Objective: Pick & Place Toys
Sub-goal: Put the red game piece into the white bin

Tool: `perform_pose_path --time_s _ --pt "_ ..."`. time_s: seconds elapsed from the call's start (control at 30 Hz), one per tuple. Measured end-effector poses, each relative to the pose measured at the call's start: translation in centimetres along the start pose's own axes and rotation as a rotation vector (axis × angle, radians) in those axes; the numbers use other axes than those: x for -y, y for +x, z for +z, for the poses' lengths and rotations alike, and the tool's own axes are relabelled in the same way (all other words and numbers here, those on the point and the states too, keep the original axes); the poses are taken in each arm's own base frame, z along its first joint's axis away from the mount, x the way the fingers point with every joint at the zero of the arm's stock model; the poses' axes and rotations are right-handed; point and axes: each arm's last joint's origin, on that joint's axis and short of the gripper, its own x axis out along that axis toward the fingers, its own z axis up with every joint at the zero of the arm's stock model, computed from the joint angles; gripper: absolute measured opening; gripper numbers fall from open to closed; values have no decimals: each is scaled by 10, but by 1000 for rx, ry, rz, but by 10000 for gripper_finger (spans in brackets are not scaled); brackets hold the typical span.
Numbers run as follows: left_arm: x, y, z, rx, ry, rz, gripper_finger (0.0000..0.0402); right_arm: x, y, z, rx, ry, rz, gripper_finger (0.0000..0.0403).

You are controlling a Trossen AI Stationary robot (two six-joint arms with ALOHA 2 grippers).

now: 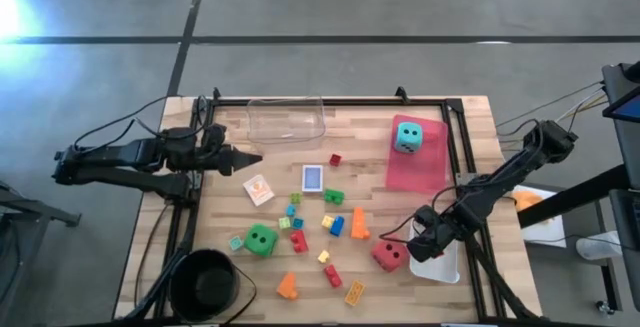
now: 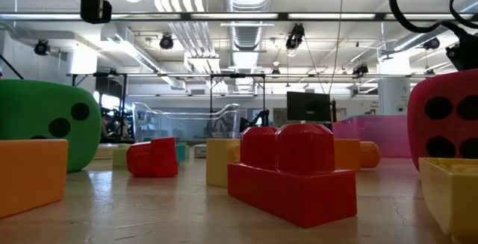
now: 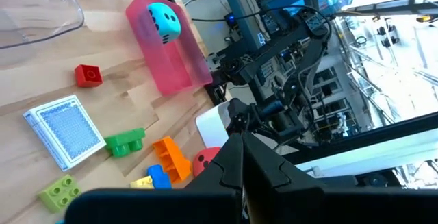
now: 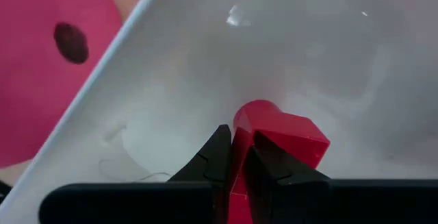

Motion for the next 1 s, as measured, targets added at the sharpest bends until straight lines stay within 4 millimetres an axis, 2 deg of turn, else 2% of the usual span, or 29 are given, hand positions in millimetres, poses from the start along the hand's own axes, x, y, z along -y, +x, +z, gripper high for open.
perform_pose_path --time_s 1.0 --pt "0 0 0 15 0 11 2 3 3 2 44 53 2 17"
